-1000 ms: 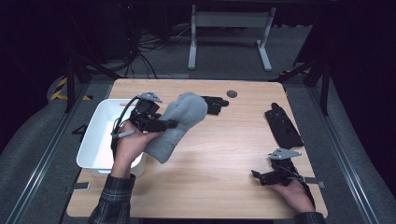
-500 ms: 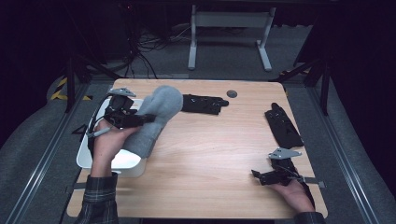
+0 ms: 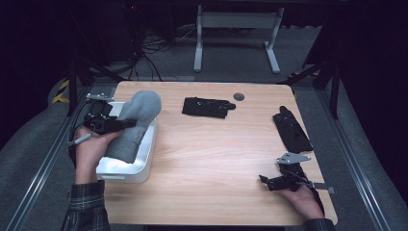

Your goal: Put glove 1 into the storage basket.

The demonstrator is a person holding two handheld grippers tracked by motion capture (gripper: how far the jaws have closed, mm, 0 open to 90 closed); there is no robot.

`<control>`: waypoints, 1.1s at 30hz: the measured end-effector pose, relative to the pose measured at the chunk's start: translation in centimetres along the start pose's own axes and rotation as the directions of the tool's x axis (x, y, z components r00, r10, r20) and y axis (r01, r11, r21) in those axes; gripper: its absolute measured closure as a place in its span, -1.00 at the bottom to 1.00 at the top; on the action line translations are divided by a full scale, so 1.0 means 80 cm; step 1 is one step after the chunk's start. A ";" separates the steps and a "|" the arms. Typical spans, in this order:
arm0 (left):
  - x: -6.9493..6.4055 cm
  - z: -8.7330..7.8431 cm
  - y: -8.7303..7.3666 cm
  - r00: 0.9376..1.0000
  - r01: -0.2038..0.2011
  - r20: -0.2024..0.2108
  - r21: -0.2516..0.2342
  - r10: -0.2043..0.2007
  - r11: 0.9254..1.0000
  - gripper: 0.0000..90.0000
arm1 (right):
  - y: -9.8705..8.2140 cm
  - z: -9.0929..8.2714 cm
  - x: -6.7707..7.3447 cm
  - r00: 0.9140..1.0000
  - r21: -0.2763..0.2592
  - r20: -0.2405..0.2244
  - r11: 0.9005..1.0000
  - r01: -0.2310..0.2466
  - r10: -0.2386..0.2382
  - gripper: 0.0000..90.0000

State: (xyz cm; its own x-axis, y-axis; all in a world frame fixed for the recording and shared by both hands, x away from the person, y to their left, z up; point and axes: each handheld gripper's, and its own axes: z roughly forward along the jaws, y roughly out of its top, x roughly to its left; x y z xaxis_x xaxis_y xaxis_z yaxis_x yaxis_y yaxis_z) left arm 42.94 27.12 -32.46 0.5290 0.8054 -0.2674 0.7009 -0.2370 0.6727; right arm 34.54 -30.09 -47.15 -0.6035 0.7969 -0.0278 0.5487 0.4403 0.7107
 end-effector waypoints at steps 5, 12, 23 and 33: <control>0.017 0.014 -0.010 0.999 0.034 -0.013 0.042 -0.034 0.999 0.48 | 0.000 0.000 0.000 1.000 0.000 0.000 1.000 0.000 0.000 -1.00; 0.037 0.040 -0.020 0.996 0.085 -0.036 0.100 -0.082 0.991 0.47 | 0.000 0.000 0.000 1.000 0.000 -0.001 1.000 0.001 -0.001 -1.00; 0.064 0.077 -0.037 0.985 0.162 -0.094 0.196 -0.146 0.967 0.43 | 0.000 0.000 -0.001 1.000 0.000 -0.002 1.000 0.002 -0.002 -1.00; 0.081 0.092 -0.050 0.980 0.185 -0.120 0.229 -0.161 0.956 0.05 | 0.000 0.000 -0.001 1.000 0.001 -0.002 1.000 0.002 -0.002 -1.00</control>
State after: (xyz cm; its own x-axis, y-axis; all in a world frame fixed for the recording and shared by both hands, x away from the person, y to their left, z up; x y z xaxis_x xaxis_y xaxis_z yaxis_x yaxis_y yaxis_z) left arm 47.04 29.28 -41.96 0.3479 0.8922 -0.2880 0.8774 -0.2017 0.4353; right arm 34.57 -30.12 -47.14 -0.6056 0.7953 -0.0277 0.5479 0.4420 0.7102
